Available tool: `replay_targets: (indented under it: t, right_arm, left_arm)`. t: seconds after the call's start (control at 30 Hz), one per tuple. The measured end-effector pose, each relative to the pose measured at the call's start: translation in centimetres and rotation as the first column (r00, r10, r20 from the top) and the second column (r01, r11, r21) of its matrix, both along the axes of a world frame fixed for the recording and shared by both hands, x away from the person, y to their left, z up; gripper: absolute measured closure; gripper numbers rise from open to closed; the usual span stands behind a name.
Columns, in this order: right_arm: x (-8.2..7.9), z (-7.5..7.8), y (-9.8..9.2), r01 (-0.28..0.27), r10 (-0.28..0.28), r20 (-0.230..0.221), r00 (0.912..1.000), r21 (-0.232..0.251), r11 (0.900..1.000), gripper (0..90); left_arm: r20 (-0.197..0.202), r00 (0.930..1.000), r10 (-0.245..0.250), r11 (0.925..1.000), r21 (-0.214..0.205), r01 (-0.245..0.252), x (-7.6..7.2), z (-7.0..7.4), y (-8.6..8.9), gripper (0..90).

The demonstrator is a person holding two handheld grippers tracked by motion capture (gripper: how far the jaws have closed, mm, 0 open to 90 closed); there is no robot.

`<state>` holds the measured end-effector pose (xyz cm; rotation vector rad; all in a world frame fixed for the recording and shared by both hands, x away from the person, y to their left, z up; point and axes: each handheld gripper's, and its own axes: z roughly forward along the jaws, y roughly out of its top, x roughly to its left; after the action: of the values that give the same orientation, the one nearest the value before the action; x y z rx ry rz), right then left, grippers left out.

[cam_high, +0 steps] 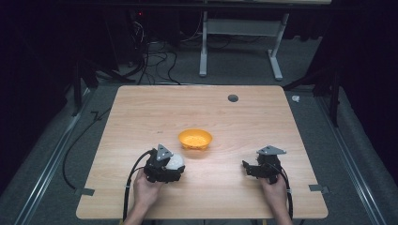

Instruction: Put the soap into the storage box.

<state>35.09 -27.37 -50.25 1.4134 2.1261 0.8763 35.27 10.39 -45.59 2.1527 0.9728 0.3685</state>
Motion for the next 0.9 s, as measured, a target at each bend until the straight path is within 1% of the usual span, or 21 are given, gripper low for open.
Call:
replay_targets:
  t: [0.03,0.1,0.27,0.4,0.7,0.77,0.9]
  right_arm:
    - [0.0,0.0,0.0,0.0,0.0,0.0,1.0,0.0,1.0,21.0]
    - [0.0,0.0,0.0,-0.001,0.001,0.0,1.0,0.0,1.0,21.0]
    - [0.0,0.0,0.0,-0.003,0.003,0.001,1.0,0.0,1.0,21.0]
    - [0.0,0.0,0.0,-0.002,0.002,-0.001,1.0,0.001,1.0,21.0]
    - [0.0,0.0,0.0,-0.003,0.003,0.0,1.0,0.001,1.0,21.1]
    - [0.0,0.0,0.0,-0.003,0.002,0.0,1.0,0.002,1.0,21.1]
    - [0.0,0.0,-0.1,-0.001,0.001,0.0,1.0,0.003,1.0,21.1]
  left_arm:
    - [0.0,1.0,0.0,1.0,0.0,0.0,0.0,0.0,0.0,24.4]
    - [0.001,1.0,-0.004,1.0,-0.002,0.004,0.1,0.5,-0.1,24.5]
    - [0.01,0.9999,-0.005,1.0,0.004,0.005,0.3,1.2,-0.2,24.5]
    - [0.007,0.9999,-0.011,0.9998,-0.015,0.011,0.6,1.6,-0.4,24.5]
    - [0.012,0.9997,-0.022,0.9996,-0.014,0.022,1.3,2.3,-1.0,24.5]
    - [0.012,0.9997,-0.023,0.9995,-0.022,0.024,1.4,2.5,-1.0,24.5]
    - [0.022,0.9996,-0.015,0.9996,-0.024,0.016,1.8,2.9,-1.1,24.5]
